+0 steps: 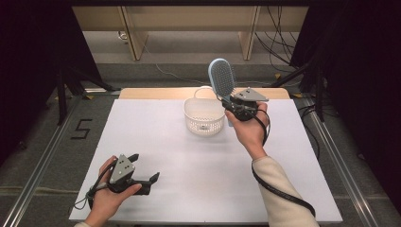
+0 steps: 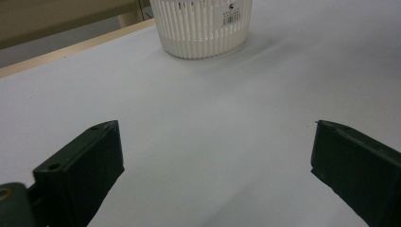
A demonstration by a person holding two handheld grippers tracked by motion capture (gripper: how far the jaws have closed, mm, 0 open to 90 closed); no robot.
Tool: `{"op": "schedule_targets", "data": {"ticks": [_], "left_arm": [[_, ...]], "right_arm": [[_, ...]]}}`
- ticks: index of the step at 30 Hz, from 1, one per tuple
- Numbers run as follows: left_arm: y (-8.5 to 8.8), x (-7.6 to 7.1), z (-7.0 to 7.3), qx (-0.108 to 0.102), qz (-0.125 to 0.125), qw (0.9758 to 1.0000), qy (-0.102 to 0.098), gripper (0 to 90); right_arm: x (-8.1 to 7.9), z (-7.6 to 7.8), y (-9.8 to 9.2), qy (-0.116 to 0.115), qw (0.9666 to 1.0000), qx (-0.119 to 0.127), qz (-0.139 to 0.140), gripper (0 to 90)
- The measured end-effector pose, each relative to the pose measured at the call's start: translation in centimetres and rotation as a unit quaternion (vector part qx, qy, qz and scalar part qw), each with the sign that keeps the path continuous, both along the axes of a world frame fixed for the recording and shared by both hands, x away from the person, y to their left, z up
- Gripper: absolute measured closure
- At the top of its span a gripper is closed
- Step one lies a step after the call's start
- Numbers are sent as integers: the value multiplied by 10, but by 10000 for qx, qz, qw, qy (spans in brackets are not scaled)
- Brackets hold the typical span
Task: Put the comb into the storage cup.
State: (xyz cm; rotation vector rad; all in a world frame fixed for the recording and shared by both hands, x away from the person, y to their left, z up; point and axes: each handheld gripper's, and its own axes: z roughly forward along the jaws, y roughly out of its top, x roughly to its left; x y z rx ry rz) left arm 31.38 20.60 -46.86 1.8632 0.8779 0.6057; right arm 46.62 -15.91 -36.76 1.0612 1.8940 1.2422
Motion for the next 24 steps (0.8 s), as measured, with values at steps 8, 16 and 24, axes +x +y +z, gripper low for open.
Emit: {"op": "schedule_targets", "data": {"ticks": [8,16,24], "left_arm": [[0,0,0,5,-6,10000,1,26],[0,0,0,3,-3,10000,0,26],[0,0,0,3,-3,10000,0,26]], "right_arm": [[3,1,1,13,10000,24,-13,705],[5,3,2,11,10000,51,-37,705],[8,4,4,-21,10000,60,-39,705]]}}
